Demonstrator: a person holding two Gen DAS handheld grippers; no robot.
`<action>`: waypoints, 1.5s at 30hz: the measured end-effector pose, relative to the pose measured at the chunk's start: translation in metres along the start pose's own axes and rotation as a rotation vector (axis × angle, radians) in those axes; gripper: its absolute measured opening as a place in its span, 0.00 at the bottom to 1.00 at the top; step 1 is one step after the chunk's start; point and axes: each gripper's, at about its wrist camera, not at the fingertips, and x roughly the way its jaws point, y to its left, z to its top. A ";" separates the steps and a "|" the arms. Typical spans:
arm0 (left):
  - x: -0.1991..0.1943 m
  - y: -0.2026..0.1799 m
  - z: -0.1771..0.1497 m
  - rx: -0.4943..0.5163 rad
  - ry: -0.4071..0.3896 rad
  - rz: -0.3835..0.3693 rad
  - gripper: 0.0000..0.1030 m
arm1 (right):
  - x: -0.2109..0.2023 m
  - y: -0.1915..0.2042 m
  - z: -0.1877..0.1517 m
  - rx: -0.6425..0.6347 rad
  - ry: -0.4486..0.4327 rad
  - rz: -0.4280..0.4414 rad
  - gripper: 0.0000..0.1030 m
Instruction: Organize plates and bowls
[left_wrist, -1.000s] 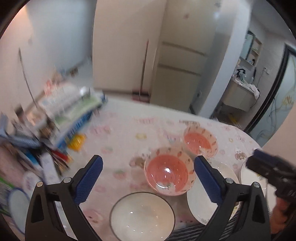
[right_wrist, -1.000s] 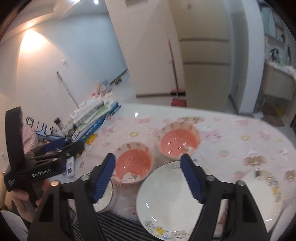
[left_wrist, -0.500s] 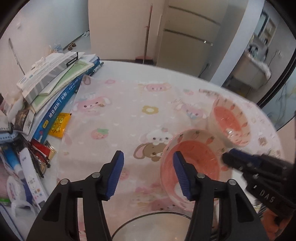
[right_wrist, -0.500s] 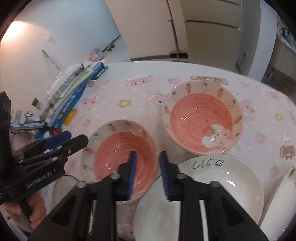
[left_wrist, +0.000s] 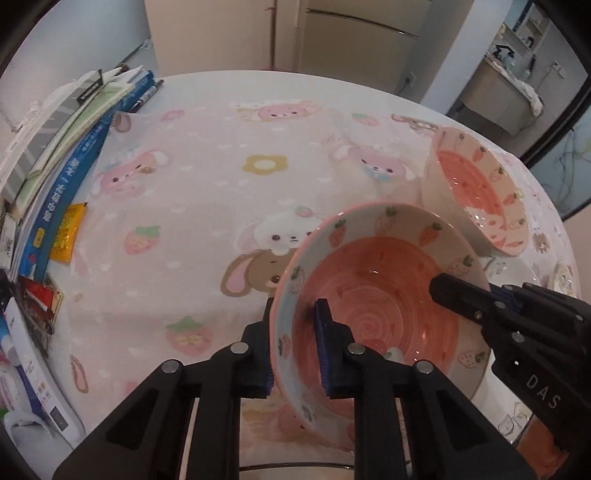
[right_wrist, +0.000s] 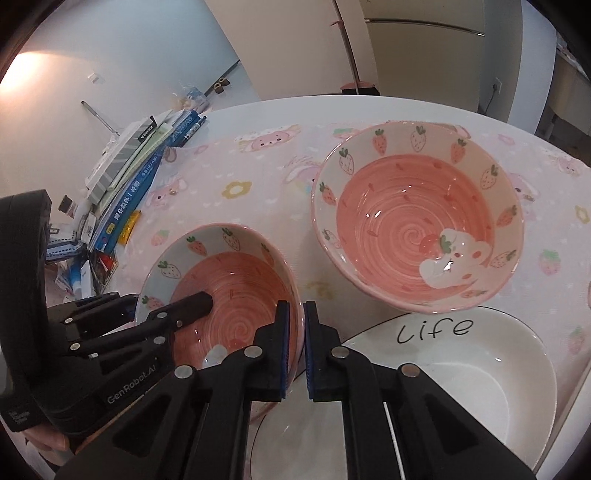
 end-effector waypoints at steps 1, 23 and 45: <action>0.000 0.001 0.000 -0.018 0.002 0.002 0.16 | 0.000 0.000 0.000 0.004 0.000 0.003 0.08; -0.133 -0.023 -0.033 0.071 -0.270 0.143 0.14 | -0.101 0.039 -0.020 -0.009 -0.123 0.189 0.08; -0.096 0.023 -0.118 -0.007 -0.165 0.180 0.17 | -0.050 0.111 -0.087 -0.285 -0.049 -0.014 0.11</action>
